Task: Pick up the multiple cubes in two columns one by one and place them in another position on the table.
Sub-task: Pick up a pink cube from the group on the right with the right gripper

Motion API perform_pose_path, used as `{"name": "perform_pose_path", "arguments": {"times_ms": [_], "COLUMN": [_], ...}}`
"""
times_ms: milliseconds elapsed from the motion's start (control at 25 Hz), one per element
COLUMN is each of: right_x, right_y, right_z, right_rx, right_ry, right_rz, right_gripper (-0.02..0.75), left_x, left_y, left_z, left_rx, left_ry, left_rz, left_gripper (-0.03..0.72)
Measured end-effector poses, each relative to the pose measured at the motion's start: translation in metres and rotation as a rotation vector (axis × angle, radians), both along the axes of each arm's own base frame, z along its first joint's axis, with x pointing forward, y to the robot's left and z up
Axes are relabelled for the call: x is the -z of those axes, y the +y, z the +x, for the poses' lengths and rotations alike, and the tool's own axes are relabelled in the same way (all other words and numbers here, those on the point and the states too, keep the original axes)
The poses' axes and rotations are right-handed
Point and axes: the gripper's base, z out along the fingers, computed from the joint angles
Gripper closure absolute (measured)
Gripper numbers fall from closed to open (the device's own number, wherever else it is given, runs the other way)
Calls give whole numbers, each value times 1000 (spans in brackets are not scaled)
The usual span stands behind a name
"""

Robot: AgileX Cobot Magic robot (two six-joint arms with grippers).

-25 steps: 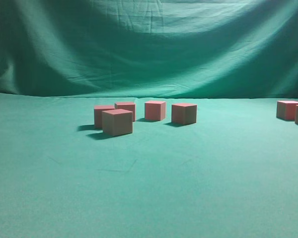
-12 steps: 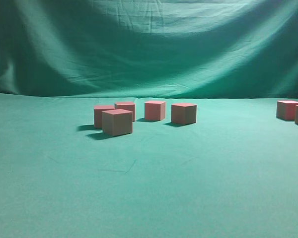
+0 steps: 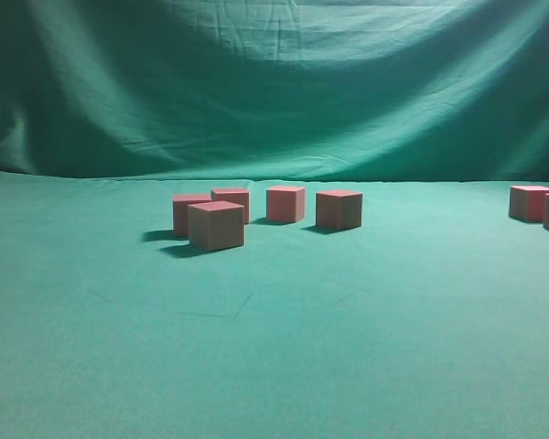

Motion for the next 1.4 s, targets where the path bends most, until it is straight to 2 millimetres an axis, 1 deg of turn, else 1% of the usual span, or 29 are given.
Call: {"name": "perform_pose_path", "arguments": {"times_ms": [160,280,400,720,920,1160,1360,1400], "right_x": [23,45,62,98,111,126,129,129], "right_y": [-6,-9,-10,-8,-6,-5,-4,-4], "right_z": [22,36,50,78,88,95,99,100], "right_rx": [14,20,12,-19,-38,-49,-57,-58], "right_ry": [65,142,159,121,91,98,68,60], "right_rz": [45,53,57,68,74,72,79,81], "right_gripper": [223,223,223,223,223,223,223,279], "left_x": [0,0,0,0,0,0,0,0], "left_y": [0,0,0,0,0,0,0,0], "left_z": [0,0,0,0,0,0,0,0], "left_rx": [0,0,0,0,0,0,0,0], "left_ry": [0,0,0,0,0,0,0,0], "left_rz": [0,0,0,0,0,0,0,0], "left_gripper": [688,688,688,688,688,688,688,688]}}
